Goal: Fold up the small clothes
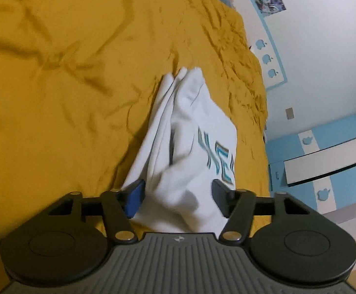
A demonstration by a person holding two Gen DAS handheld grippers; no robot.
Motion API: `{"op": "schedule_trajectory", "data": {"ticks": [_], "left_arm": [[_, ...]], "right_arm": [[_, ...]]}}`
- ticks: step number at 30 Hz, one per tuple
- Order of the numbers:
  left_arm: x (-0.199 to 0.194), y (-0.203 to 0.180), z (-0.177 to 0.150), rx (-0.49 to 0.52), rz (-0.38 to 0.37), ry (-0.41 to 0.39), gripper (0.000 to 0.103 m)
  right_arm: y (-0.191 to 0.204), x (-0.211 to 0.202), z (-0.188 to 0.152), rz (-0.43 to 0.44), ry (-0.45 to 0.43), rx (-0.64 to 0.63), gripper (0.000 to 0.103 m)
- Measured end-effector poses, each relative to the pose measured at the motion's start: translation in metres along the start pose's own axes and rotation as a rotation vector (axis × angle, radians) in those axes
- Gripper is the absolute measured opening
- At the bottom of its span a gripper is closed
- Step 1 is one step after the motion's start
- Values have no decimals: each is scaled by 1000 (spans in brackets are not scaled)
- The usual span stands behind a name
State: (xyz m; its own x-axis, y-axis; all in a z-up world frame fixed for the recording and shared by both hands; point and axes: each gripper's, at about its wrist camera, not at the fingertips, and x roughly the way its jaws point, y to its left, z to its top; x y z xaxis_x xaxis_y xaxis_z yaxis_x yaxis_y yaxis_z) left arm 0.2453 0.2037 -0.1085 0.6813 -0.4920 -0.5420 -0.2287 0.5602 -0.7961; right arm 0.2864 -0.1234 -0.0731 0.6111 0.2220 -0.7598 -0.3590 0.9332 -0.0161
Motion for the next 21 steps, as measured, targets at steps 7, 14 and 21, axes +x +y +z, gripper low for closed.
{"op": "schedule_trajectory", "data": {"ticks": [7,14,21], "left_arm": [[-14,-45,4,199,22,-72,15],[-27,-54,1,308,161,-65,15],[-7,-19,-14,280,284,0,15]], "right_arm": [[15,22,6,-10,6,-28,48],[3,24,5,-13,14,29,9],[7,23,-3,-10,39,-14,0]]}}
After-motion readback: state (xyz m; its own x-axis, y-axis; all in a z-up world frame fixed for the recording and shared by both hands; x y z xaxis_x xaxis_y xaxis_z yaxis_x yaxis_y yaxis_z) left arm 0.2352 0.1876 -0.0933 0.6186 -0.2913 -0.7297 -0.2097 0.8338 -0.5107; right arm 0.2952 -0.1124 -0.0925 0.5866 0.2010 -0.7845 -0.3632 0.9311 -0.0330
